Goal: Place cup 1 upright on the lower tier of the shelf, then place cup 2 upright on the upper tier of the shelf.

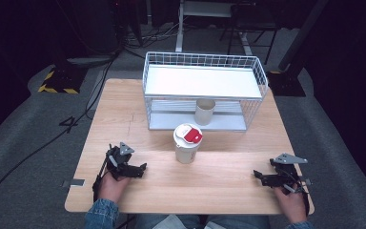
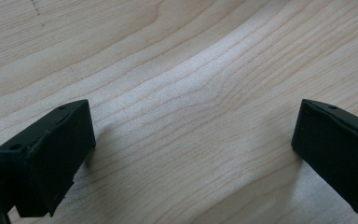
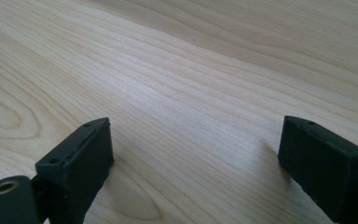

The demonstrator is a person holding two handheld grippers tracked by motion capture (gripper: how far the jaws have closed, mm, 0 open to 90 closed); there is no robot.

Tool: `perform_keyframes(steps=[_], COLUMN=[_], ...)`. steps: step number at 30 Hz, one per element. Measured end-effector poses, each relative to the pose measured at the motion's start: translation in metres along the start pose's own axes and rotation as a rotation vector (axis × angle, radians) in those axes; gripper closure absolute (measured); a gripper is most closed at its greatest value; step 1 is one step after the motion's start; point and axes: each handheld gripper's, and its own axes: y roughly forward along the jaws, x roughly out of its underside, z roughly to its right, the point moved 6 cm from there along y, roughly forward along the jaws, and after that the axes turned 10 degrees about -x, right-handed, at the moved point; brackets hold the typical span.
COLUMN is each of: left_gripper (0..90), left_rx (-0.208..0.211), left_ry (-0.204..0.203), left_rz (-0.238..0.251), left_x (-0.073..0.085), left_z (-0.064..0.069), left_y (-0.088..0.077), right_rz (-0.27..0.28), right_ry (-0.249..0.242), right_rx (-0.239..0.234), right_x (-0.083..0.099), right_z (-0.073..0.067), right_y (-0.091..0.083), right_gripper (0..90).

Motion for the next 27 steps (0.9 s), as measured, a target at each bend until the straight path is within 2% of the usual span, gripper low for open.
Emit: perform_keyframes(steps=[9,11,13,19,27], left_gripper=[0.9,6.2,15.5,13.7,9.6], left_rx=[-0.007,-0.02,-0.02,0.01,0.023], left_ry=[-0.016,-0.03,-0.037,-0.049,-0.073], left_rz=[0.004,0.012,0.013,0.046,0.102], left_x=[0.001,0.0,-0.002,-0.007,-0.018], left_z=[0.002,0.001,0.001,0.002,0.005], left_y=[-0.002,-0.003,-0.006,-0.014,-0.027], right_rz=[-0.002,-0.002,-0.004,-0.004,-0.004], right_ry=[0.006,0.006,0.006,0.007,0.006], right_rx=[0.005,0.005,0.008,0.008,0.008], right_x=[0.0,0.0,-0.001,-0.001,-0.001], right_z=[0.0,0.0,0.0,0.0,0.0], right_y=[0.001,0.001,0.001,0.001,0.001], right_gripper=[8.6,8.6,8.0,8.0,8.0])
